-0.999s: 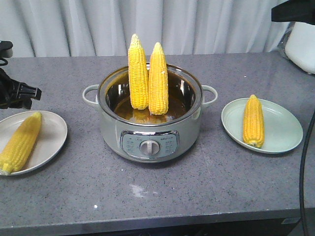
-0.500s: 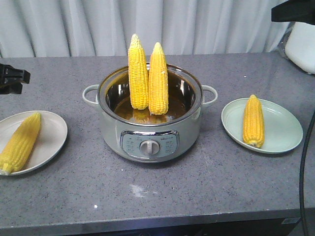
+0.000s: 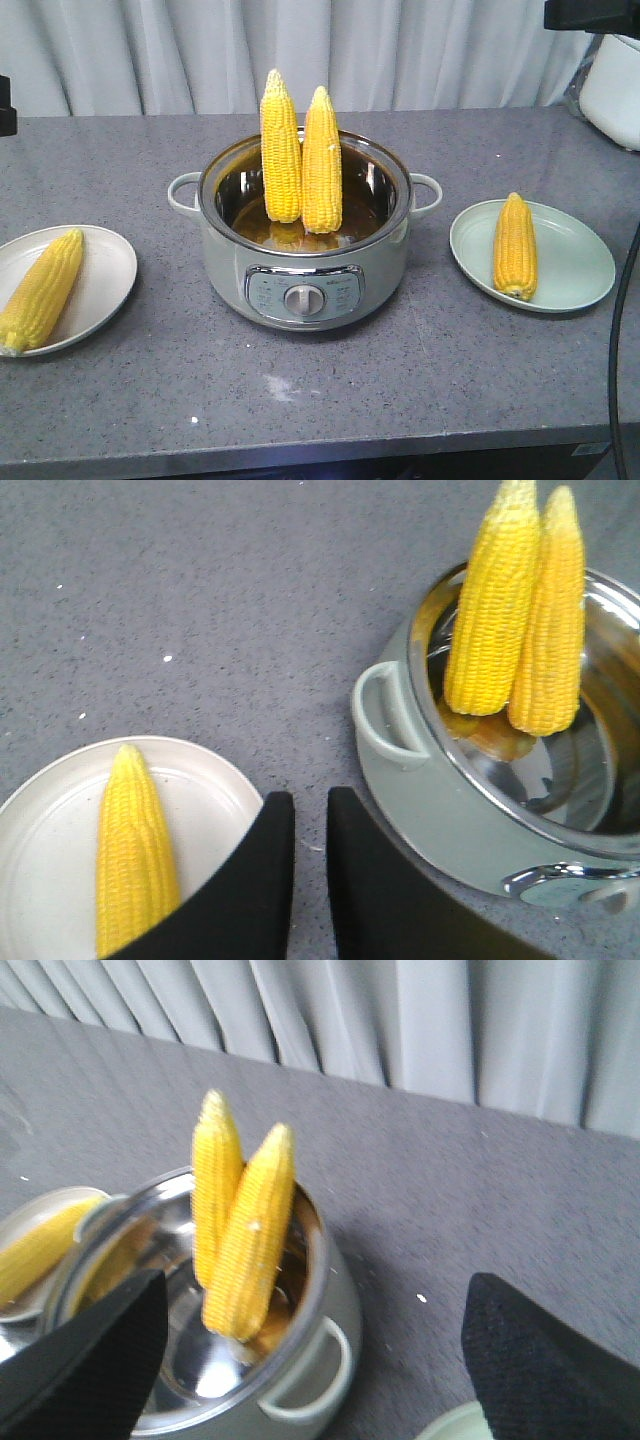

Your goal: Distribute corn equally

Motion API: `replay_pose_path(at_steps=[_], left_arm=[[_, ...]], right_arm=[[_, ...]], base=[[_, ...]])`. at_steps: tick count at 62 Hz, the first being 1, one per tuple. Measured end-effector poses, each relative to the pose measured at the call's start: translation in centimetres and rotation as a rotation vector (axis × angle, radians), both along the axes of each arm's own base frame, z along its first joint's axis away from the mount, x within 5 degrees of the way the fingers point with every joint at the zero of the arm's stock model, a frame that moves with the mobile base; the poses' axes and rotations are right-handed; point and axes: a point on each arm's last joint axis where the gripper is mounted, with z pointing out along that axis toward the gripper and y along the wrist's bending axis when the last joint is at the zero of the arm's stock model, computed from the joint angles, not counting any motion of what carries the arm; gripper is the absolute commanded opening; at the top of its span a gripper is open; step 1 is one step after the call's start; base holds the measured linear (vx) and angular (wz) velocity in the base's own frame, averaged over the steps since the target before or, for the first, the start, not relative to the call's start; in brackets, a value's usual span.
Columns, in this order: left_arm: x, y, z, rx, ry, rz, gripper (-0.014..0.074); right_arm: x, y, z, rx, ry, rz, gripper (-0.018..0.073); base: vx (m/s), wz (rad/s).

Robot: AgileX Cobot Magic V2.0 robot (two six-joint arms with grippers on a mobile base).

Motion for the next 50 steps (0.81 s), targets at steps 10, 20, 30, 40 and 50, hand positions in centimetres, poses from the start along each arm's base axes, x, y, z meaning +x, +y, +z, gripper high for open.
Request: replay_pose_path(at_steps=[10, 20, 30, 40, 50], left_arm=[[-0.3, -0.6, 0.5, -0.036, -0.033, -0.058, 0.0055], [-0.4, -0.8, 0.6, -0.045, -0.042, -0.077, 0.0055], [-0.4, -0.8, 0.6, -0.044, -0.042, -0.078, 0.0055], [-0.4, -0.8, 0.6, -0.043, -0.042, -0.079, 0.0055], [-0.4, -0.8, 0.6, -0.043, -0.042, -0.08, 0.0055]], right_arm=[[0.4, 4.5, 0.1, -0.005, -0.041, 0.108, 0.0578], [3.2, 9.2, -0.8, -0.022, -0.103, 0.119, 0.0578], [7.7, 11.9, -2.1, 0.013, -0.074, 0.132, 0.0578], [11.7, 12.7, -4.5, 0.073, 0.014, 0.146, 0.0578], [14.6, 14.2, -9.1, 0.099, 0.13, 0.174, 0.0578]], base=[[0.0, 0.0], [0.0, 0.0], [0.0, 0.0], [0.0, 0.0], [0.0, 0.0]])
